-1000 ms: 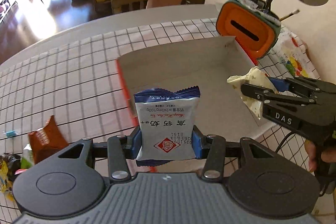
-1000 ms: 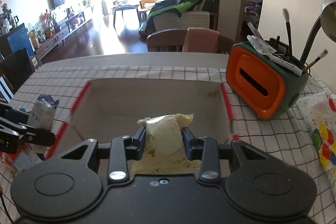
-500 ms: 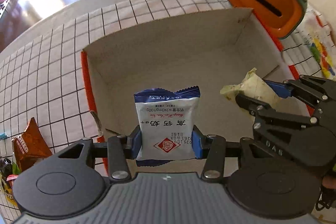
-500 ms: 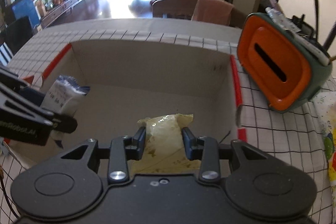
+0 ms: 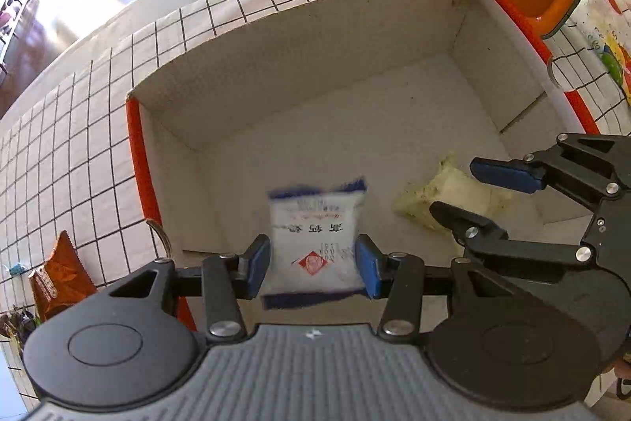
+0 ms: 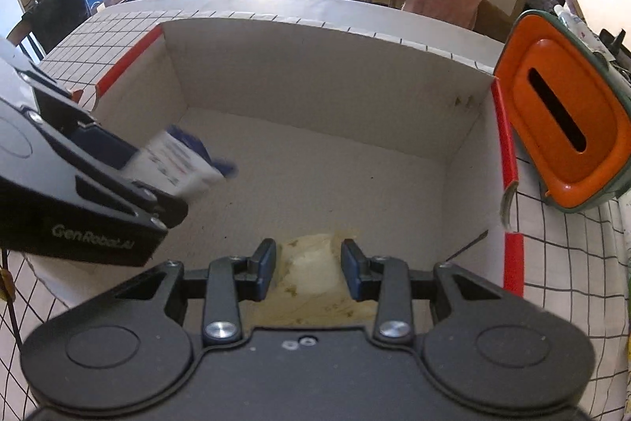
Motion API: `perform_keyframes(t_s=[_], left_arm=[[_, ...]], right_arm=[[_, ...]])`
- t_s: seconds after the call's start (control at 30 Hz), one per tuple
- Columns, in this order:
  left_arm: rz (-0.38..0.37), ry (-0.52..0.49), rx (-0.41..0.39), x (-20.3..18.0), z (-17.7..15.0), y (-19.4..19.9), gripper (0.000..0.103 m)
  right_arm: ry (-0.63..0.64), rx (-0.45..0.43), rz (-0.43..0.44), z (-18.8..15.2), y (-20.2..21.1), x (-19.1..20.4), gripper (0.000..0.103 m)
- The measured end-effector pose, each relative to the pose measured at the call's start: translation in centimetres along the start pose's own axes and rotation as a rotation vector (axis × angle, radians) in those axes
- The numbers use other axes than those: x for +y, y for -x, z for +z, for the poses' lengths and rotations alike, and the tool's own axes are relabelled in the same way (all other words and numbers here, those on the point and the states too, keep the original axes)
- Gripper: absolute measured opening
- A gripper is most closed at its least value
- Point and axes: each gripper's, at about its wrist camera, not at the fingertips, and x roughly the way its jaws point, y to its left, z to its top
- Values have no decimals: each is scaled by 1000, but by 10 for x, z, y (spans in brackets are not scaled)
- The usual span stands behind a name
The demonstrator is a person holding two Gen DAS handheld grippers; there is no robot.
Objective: Organize snacks
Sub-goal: 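Withdraw both open tools from the box back to the snack pile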
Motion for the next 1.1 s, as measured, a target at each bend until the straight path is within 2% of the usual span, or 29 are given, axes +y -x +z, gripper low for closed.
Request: perform_keyframes(t_s=[0.2,0.53,0.77,0.93,1.1], left_arm=[[-20,10,-28,5,-5,8,47],[-51,20,-142,17,-25,42,49],[-81,44,-227,33,-41,66,53],[-101,61,-277,46,-56,82,54],[-101,64,-345,60,-75,99,55]], right_arm=[[-18,-14,15,1,6,-3,36],[-51,-95,56,2,43,-5,38],[-68,-165,47,1,70,4,42],[-78,-209,41,1,88,18,51],[-100,-256,42,2,104,32,65]])
